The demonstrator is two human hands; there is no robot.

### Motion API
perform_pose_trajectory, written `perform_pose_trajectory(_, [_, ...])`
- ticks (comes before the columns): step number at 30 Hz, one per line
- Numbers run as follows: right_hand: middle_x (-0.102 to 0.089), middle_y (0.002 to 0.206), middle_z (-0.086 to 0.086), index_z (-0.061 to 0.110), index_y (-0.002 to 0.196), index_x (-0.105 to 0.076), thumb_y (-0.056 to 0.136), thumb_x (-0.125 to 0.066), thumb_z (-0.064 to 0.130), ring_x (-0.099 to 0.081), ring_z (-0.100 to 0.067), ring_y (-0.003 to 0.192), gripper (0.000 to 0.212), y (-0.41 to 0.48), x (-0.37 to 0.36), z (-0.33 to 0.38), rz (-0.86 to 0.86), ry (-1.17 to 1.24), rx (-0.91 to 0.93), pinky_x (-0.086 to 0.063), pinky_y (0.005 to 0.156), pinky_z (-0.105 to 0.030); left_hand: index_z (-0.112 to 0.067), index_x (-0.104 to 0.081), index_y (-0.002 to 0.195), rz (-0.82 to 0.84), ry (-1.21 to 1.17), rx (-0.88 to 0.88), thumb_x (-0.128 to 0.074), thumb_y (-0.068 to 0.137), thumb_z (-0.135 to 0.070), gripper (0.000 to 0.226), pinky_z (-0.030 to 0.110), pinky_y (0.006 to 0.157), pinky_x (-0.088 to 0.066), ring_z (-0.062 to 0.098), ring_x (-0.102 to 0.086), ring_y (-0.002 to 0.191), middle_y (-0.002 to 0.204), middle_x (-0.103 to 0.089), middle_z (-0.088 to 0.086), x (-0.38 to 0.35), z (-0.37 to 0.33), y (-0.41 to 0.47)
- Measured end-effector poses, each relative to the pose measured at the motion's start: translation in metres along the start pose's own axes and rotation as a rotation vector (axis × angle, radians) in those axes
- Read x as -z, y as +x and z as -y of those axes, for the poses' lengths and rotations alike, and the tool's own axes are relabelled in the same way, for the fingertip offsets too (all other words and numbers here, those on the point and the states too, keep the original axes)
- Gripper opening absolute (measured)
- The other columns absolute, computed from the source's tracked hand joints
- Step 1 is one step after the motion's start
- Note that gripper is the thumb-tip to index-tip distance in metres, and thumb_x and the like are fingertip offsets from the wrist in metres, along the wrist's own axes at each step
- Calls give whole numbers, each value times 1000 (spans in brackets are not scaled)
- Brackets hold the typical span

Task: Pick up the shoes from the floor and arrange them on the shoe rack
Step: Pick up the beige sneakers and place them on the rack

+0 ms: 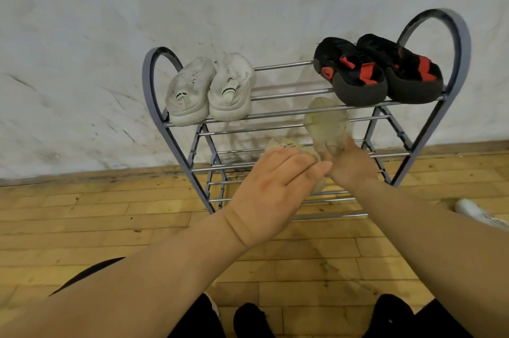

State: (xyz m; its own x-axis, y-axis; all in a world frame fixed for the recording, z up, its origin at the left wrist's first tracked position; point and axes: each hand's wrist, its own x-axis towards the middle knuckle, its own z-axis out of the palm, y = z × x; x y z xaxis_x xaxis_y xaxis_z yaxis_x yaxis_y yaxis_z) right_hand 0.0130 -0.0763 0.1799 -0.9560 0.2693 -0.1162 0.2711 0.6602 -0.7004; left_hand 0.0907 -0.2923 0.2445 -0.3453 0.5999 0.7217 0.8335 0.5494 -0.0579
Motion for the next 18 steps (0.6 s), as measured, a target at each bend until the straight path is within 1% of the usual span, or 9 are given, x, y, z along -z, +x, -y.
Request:
perform_pose_trajectory(2, [-46,151,-10,31,154,-27,87,-54,75,-56,-33,127,84,-5,6,-1,32,11,-23,-49,98,-46,0,-70,128,15,-8,-5,-68,100,-5,29,47,96,-51,32,-61,106,112,-70,15,2,3,-4])
perform_pose_trajectory(4, [-38,150,-14,33,145,-36,90,-59,66,-56,-35,121,68,-20,18,-1,-11,-23,-23,-48,95,-44,0,-70,129,23,-18,-12,-66,100,-2,29,47,97,-51,33,-62,107,114,-70,16,5,3,-5])
perform_pose_trajectory(6, [-46,145,-10,30,146,-44,95,-61,56,-58,-31,118,60,-39,34,3,-59,-67,47,-47,90,-39,0,-69,129,28,-30,-29,-65,100,-1,29,47,98,-51,33,-63,107,114,-70,16,9,1,-5])
perform_pose_trajectory(7, [-53,140,-6,31,147,-46,96,-61,55,-60,-26,115,58,-53,43,8,-30,-45,68,-47,85,-35,0,-69,129,27,-33,-43,-65,100,-2,29,46,99,-50,33,-63,107,113,-70,16,11,-2,-4])
perform_pose_trajectory(8, [-59,133,0,34,148,-48,97,-60,55,-64,-20,108,55,-64,50,11,41,55,51,-47,80,-32,1,-70,129,22,-38,-58,-65,101,-2,28,46,100,-50,32,-63,107,113,-70,17,14,-5,-2])
perform_pose_trajectory(10, [-69,121,2,44,146,-51,101,-57,51,-71,-16,93,47,-91,62,23,319,434,-112,-53,76,-30,2,-70,127,3,-60,-83,-64,101,-2,27,45,101,-50,31,-62,107,111,-71,17,19,-13,1])
perform_pose_trajectory(12, [-75,120,-7,51,140,-53,105,-50,47,-73,-23,97,35,-111,68,29,538,736,-200,-57,87,-39,3,-70,126,-27,-86,-98,-65,100,0,27,46,103,-50,31,-61,108,111,-71,18,21,-25,4])
perform_pose_trajectory(14, [-72,129,-10,47,139,-55,107,-48,41,-69,-28,106,34,-121,71,30,583,906,-183,-55,94,-44,3,-70,127,-51,-96,-101,-70,96,1,30,46,103,-50,31,-63,108,112,-71,18,21,-39,6])
perform_pose_trajectory(18, [-74,126,-8,31,141,-59,105,-54,26,-71,-24,102,37,-132,80,31,498,1112,-168,-62,76,-36,0,-67,133,-23,-129,-99,-76,93,-4,41,39,108,-47,33,-62,110,118,-67,19,24,-51,12])
